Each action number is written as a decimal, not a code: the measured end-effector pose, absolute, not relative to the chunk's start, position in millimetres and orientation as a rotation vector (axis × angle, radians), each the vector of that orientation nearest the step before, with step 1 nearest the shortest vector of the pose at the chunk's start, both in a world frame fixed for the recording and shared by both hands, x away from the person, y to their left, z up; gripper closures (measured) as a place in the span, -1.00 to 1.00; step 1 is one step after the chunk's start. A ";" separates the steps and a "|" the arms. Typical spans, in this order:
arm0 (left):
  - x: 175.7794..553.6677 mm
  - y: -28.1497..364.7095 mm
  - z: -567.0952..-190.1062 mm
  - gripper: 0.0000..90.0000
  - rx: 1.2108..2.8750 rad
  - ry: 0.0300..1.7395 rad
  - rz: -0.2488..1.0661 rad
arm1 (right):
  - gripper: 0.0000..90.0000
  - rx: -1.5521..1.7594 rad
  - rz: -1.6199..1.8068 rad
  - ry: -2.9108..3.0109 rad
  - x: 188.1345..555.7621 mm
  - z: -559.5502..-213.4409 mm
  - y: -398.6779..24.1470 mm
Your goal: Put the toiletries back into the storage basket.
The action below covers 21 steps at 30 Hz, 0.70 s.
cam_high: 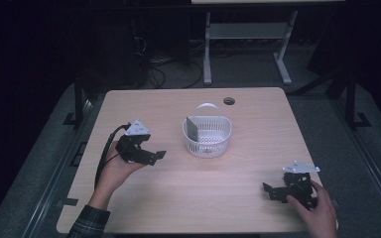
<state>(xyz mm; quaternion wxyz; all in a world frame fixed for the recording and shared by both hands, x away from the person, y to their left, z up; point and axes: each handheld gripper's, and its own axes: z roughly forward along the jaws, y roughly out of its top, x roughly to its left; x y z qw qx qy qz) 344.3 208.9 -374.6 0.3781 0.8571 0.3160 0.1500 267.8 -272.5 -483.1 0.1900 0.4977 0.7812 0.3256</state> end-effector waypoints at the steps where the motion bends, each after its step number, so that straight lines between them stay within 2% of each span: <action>1: 342.2 211.0 -376.9 -0.70 2.188 0.814 0.381 | -1.00 1.399 0.915 2.196 267.8 -483.1 -272.4; 21: 309.9 247.2 -415.4 -0.70 2.168 0.855 0.385 | -1.00 1.399 0.914 2.194 267.9 -483.2 -272.4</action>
